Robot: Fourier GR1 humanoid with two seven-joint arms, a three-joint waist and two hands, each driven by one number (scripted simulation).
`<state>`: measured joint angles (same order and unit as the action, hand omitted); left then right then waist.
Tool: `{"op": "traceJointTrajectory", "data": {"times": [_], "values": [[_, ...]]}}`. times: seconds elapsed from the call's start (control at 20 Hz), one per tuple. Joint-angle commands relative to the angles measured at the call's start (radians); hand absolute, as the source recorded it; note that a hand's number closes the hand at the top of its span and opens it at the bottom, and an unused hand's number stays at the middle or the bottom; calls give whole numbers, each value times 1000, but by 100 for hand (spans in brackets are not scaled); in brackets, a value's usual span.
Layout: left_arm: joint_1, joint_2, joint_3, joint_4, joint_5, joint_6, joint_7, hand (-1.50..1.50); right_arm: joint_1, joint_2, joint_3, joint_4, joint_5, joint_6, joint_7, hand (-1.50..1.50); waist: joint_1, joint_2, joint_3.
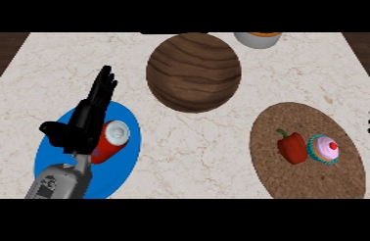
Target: Pick the cupcake from the placemat and place it in the bowl
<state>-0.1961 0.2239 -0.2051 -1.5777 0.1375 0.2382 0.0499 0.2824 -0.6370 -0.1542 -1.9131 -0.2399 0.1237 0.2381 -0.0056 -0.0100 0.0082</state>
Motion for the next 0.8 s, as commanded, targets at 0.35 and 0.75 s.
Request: {"op": "traceJointTrajectory", "data": {"times": [0.35, 0.75], "values": [[69, 9, 26, 25, -15, -57, 19, 0, -54, 134, 44, 118, 98, 5, -38, -150, 10, 10, -8], [64, -37, 19, 15, -66, -36, 32, 0, -113, 185, 74, 244, 258, -14, -102, -150, 10, 10, -8]]}}
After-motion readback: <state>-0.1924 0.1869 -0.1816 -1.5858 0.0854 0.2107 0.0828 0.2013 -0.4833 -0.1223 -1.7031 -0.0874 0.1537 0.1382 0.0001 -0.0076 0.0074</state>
